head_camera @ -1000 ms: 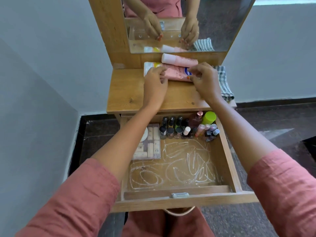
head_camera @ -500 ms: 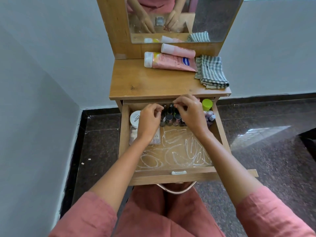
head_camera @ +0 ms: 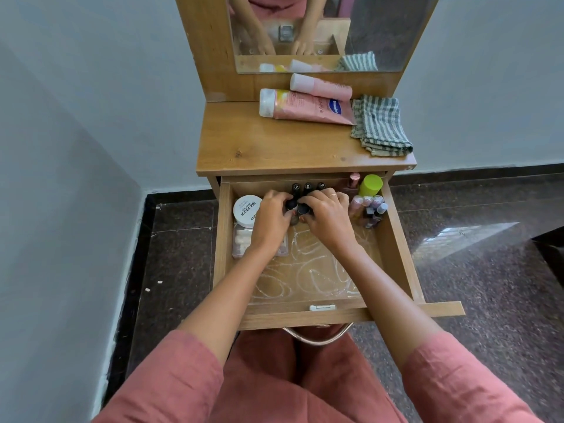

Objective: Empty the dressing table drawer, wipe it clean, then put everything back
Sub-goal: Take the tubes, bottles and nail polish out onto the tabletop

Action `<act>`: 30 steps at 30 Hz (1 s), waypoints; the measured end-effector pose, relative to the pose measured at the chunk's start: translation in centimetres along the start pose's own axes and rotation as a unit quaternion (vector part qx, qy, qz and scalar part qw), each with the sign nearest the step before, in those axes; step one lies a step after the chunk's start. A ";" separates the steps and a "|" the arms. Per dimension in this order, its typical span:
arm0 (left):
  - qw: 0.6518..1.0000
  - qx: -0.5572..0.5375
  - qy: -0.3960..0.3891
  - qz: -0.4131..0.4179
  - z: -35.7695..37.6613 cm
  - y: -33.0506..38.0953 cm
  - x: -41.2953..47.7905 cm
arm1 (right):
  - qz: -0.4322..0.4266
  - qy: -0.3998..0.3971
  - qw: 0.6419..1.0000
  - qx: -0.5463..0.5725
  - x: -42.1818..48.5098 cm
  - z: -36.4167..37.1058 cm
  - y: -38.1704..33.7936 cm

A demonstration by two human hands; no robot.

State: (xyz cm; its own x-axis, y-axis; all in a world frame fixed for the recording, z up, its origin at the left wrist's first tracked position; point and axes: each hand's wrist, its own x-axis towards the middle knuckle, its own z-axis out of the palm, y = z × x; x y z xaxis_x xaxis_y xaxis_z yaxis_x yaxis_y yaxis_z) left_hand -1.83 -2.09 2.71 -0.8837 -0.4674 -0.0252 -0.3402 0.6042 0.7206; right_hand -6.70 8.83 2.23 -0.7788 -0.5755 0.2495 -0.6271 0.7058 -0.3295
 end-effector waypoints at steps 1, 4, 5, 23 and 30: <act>1.000 0.003 -0.002 -0.001 0.0 0.0 0.0 | 0.003 -0.007 1.000 0.006 0.0 -0.1 -0.1; 1.000 0.001 -0.004 -0.001 -0.2 0.0 -0.1 | 0.007 -0.019 1.000 0.019 0.0 -0.4 -0.2; 1.000 -0.001 -0.004 0.000 -0.3 0.1 -0.3 | 0.008 -0.022 0.999 0.024 0.0 -0.6 -0.2; 0.991 -0.074 0.060 0.094 -9.4 6.0 -0.1 | 0.036 0.007 0.975 0.220 4.1 -10.9 -3.5; 0.989 -0.070 0.104 0.079 -11.0 6.8 5.2 | 0.044 0.040 0.969 0.240 9.5 -10.7 -4.2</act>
State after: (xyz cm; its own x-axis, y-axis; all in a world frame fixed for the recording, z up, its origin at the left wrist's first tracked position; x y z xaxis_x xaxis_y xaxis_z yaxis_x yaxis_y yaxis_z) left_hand -5.22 -7.50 15.13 -0.8317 -0.5065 0.2276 -0.1428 0.5911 0.7939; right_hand -11.62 4.84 15.77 -0.8399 -0.4736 0.2652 -0.4946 0.4665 -0.7333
